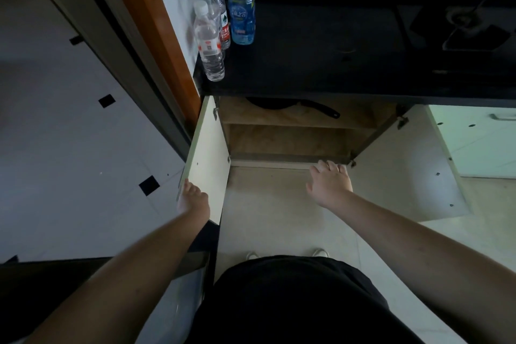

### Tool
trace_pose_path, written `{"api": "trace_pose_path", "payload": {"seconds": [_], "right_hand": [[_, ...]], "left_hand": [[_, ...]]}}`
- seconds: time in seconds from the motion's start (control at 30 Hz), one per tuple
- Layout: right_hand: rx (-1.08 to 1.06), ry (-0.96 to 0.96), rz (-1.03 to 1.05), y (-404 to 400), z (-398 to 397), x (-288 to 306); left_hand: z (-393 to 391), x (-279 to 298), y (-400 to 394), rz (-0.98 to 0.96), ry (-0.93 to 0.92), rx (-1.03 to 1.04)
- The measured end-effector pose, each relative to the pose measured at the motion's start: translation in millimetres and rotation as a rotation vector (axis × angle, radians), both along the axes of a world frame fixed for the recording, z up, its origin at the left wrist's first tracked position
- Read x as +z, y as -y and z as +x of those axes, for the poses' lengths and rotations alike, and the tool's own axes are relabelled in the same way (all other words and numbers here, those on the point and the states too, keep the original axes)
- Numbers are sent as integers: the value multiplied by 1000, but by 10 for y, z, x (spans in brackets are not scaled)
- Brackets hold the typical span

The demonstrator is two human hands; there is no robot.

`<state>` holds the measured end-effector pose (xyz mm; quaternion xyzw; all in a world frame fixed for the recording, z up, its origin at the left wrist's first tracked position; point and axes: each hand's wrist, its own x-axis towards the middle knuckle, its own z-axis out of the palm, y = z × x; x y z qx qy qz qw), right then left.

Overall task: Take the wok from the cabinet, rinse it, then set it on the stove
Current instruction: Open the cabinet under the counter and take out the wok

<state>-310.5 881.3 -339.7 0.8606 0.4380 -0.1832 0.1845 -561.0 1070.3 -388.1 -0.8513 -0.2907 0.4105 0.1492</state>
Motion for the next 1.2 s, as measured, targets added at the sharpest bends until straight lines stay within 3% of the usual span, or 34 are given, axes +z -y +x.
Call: {"api": "trace_pose_path", "payload": {"seconds": [0.27,0.73,1.2], "right_hand": [[-77,17,108,81,40,153],[-206,0,246,255,721,165],[-207,-59,297,197,1581,-303]], "left_hand": [[484,82,-170,-37,164,17],[1806,271,334,-166,498,-334],[2812,0,589,-219,560,-239]]}}
